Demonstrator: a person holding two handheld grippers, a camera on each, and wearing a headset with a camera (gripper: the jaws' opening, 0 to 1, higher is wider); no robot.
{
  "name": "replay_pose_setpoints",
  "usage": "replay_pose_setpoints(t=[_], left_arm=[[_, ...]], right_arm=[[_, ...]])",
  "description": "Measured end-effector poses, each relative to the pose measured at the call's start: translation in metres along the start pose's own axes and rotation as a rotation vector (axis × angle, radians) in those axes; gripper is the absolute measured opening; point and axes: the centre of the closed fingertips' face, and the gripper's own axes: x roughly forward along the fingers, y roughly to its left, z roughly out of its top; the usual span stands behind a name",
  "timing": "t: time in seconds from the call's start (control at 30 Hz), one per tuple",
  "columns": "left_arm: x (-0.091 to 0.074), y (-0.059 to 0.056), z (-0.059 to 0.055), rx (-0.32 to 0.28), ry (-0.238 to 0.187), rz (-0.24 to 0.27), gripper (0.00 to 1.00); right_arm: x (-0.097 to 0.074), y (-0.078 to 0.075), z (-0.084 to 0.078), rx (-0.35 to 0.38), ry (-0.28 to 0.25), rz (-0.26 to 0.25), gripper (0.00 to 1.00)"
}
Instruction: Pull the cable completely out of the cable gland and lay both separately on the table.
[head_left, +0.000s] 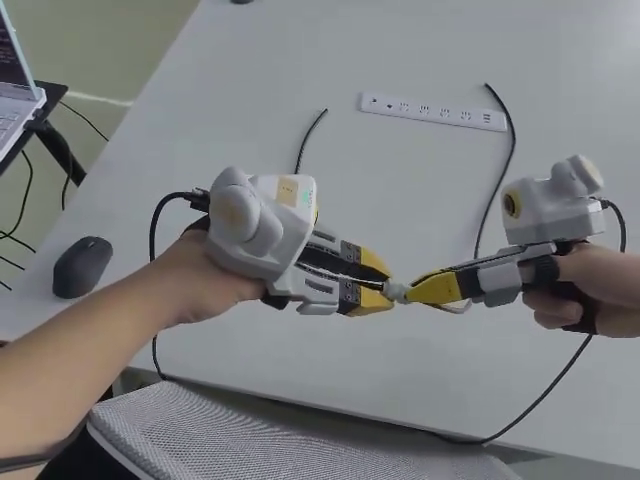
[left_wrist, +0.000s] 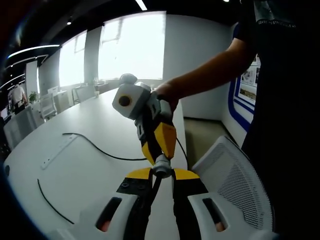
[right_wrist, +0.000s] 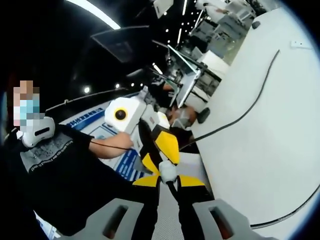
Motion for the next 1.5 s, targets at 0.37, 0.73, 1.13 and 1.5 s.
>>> replay_pose_setpoints(t=[0.37,0.73,1.13,1.5], left_arm=[[0.002,0.000,-0.004,-0.095,-0.020,-0.011,0.15],[0.004,-0.006,-0.001,-0.178,-0.035,-0.039,0.15],[0.005,-0.002,-0.005,-0.240,-0.037,-0.037,0.15],[0.005,-0.004,-0.006,-0.236,-0.037,-0.036,0.15]], right_arm=[[-0.001,0.002,-0.004,-0.203,0.008,-0.123,0.08],[-0.002,0.003,-0.006,-0.556,0.077,-0.311,0.07],[0.001,-0.005,-0.007,-0.846,0.139,-0.481,0.07],[0.001,-0.006,-0.006,-0.818,0.132,-0.483,0.08]])
